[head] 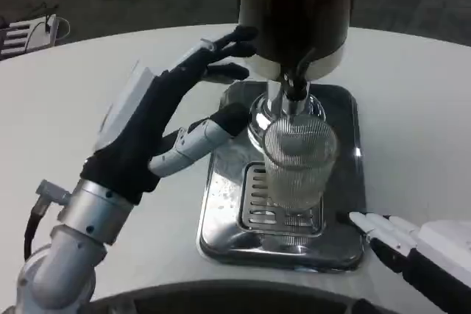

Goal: Grasp the cup under the faucet to collect the drink, then remove the cup.

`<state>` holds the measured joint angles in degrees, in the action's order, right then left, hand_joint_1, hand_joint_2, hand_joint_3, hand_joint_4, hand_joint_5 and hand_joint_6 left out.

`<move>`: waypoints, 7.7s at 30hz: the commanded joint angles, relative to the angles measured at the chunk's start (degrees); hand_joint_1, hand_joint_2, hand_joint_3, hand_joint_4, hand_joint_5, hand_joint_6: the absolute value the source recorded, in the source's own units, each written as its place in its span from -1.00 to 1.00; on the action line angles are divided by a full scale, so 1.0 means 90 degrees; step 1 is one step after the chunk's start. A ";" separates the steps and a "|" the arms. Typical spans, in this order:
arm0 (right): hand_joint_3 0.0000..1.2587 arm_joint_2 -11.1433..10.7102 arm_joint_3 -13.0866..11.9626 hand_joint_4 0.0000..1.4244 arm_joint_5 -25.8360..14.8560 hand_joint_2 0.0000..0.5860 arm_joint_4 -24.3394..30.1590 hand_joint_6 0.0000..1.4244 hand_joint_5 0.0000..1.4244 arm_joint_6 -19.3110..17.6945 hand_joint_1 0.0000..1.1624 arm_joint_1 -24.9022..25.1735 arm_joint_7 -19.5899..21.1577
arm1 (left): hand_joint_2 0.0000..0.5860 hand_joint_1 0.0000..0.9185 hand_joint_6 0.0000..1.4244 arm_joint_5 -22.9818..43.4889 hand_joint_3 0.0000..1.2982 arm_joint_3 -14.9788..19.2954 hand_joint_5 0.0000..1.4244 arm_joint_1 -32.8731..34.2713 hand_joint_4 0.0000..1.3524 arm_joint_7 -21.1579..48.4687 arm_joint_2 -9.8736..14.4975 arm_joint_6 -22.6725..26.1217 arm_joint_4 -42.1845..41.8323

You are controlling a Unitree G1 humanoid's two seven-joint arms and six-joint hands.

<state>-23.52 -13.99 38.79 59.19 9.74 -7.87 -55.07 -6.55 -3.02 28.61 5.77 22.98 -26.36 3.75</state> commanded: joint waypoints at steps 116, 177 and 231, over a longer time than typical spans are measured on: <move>-1.00 0.0514 0.1419 -1.00 -0.3293 -0.28 -0.6423 -0.94 -1.00 -0.1308 0.32 0.3267 0.4713 | -0.65 -1.00 -0.73 -0.1068 -0.78 -0.0103 -0.73 0.0684 -0.81 0.0137 -0.0376 -0.0564 -0.0068; -1.00 0.1419 0.2205 -1.00 -0.2421 -0.25 -0.8510 -0.83 -1.00 -0.2696 0.37 0.4058 0.6410 | -0.64 -1.00 -0.88 -0.1819 -0.95 0.1233 -0.96 -0.4199 -1.00 0.1047 0.0504 0.1652 -0.3477; 0.44 0.1805 0.2390 0.69 -0.1627 -0.06 -0.5285 1.00 1.00 -0.1991 0.66 0.1858 0.7248 | -0.63 -1.00 -0.79 -0.1367 -0.82 0.1333 -0.89 -0.3664 -0.94 0.0968 0.0659 0.1357 -0.3058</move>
<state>-7.57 8.22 25.57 7.41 -7.96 10.39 11.01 -18.74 8.69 -4.58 14.95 28.28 -13.20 -24.24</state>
